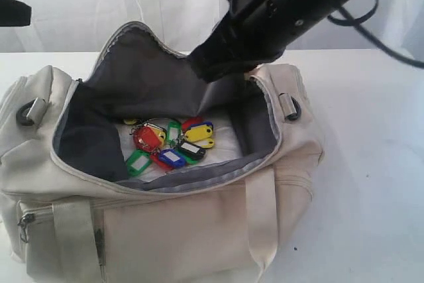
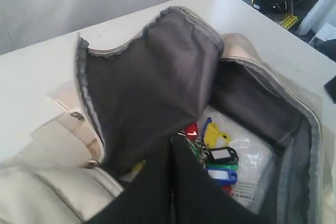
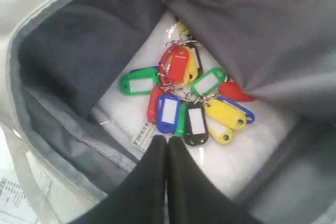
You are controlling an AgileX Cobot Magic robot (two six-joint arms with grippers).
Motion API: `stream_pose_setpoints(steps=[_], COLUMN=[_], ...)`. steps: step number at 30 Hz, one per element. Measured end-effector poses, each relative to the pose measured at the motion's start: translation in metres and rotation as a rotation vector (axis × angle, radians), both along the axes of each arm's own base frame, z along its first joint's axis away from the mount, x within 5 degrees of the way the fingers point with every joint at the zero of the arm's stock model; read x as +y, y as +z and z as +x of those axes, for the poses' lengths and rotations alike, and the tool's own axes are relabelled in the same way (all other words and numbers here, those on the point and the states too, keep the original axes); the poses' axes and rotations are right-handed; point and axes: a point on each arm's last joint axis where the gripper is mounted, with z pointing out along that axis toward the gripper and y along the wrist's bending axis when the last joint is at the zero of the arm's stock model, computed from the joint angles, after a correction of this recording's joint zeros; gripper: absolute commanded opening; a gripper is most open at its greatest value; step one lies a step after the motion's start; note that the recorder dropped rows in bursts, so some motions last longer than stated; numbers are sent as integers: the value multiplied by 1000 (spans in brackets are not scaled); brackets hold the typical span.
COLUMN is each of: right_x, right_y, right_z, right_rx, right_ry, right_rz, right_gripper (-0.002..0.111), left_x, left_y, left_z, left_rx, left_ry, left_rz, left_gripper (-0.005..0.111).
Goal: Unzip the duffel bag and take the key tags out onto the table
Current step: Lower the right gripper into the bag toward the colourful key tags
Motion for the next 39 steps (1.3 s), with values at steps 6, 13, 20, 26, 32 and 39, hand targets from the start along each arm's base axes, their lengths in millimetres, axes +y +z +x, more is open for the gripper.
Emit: stream_pose_setpoints(steps=[6, 13, 20, 26, 32, 39], right_x=[51, 91, 106, 120, 128, 132], right_y=[-44, -86, -99, -119, -146, -162], right_z=[-1, 6, 12, 2, 5, 11], right_rx=[-91, -148, -162, -181, -172, -133], right_ry=[183, 203, 187, 302, 316, 201], right_rz=[-161, -279, -241, -285, -330, -350], right_gripper=[0, 10, 72, 84, 84, 60], left_x=[-5, -7, -8, -10, -10, -11], left_y=[-17, -32, -31, -29, -29, -28], left_z=[-31, -38, -38, -38, -39, -40], left_rx=[21, 63, 60, 58, 63, 63], left_ry=[-6, 0, 3, -5, -18, -21], left_rz=[13, -32, -63, -87, -91, -98], left_gripper=[0, 0, 0, 0, 0, 0])
